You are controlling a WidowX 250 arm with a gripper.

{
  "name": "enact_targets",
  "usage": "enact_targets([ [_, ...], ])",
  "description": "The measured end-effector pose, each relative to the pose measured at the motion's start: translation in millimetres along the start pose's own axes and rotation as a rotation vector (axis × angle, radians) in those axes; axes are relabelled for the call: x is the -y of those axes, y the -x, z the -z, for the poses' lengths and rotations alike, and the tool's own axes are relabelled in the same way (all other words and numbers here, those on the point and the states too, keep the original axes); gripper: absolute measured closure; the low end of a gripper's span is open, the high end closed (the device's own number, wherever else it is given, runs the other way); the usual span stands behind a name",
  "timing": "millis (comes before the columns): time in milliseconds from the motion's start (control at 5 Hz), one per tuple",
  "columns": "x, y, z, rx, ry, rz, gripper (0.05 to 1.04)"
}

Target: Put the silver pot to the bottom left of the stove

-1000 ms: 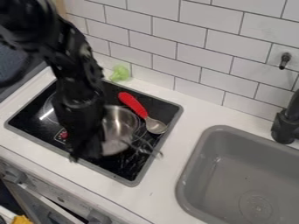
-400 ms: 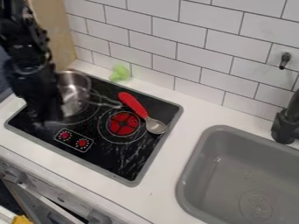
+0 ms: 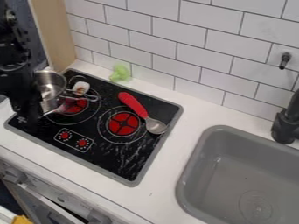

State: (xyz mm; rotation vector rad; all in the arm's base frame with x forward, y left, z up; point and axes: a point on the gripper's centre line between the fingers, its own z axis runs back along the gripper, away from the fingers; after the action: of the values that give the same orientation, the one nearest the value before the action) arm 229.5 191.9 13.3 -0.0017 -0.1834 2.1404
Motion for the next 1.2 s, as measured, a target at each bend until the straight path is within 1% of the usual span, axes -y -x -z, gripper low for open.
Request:
enact_targets([
  [200, -2.6, -7.1, 17.1, 0.004, -0.019, 0.025, 1.000],
  [400, 4.3, -9.0, 29.8, -0.002, -0.020, 0.052, 1.000],
  [600, 10.5, -9.0, 38.6, 0.000, -0.029, 0.065, 1.000],
  [800, 11.2, -10.4, 40.3, 0.006, -0.030, 0.064, 0.968],
  [1000, 7.7, -11.1, 40.4, 0.010, -0.050, 0.070, 0.779],
  [1200, 5.1, -9.4, 40.4, -0.001, -0.060, 0.080, 0.480],
])
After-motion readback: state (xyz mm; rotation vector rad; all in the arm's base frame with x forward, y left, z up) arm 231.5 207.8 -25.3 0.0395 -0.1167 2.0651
